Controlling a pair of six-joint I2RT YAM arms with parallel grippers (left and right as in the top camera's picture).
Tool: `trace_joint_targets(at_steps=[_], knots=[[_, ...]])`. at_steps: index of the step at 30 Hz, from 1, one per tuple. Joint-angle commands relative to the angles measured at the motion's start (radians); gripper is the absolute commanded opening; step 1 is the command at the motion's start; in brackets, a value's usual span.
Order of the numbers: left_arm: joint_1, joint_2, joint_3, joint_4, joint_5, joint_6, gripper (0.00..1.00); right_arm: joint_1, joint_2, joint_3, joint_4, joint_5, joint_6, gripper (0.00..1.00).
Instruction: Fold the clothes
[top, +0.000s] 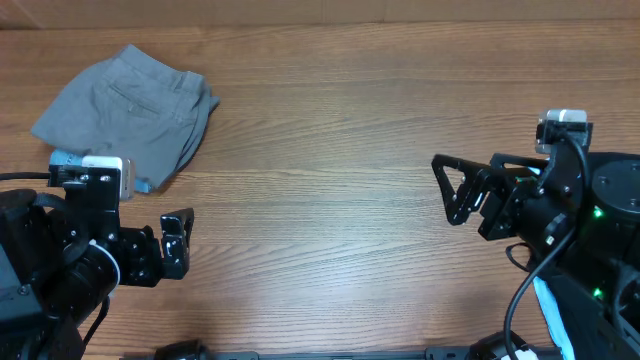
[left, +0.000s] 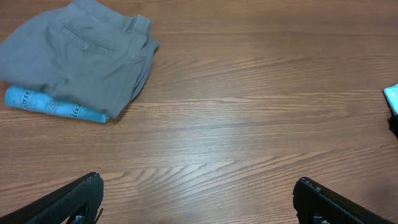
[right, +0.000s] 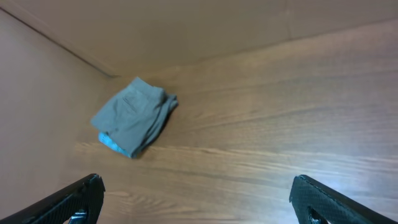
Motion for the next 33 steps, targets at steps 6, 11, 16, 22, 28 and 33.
trace_joint_targets(at_steps=[6, 11, 16, 22, 28, 33], knots=[[-0.010, -0.001, -0.003, 0.001, -0.012, -0.011, 1.00, 0.004, -0.001, 0.010, -0.050, 0.010, -0.007, 1.00], [-0.010, 0.000, -0.003, 0.001, -0.012, -0.011, 1.00, 0.004, -0.003, 0.010, -0.083, 0.134, -0.012, 1.00], [-0.010, -0.001, -0.003, 0.001, -0.012, -0.012, 1.00, -0.140, -0.118, -0.089, 0.178, 0.127, -0.166, 1.00], [-0.010, -0.001, -0.003, 0.001, -0.012, -0.011, 1.00, -0.355, -0.384, -0.470, 0.442, 0.011, -0.266, 1.00], [-0.010, -0.001, -0.003, 0.001, -0.012, -0.011, 1.00, -0.424, -0.626, -0.806, 0.473, 0.007, -0.265, 1.00], [-0.010, -0.001, -0.003, 0.001, -0.012, -0.011, 1.00, -0.471, -0.830, -1.083, 0.625, 0.008, -0.262, 1.00]])
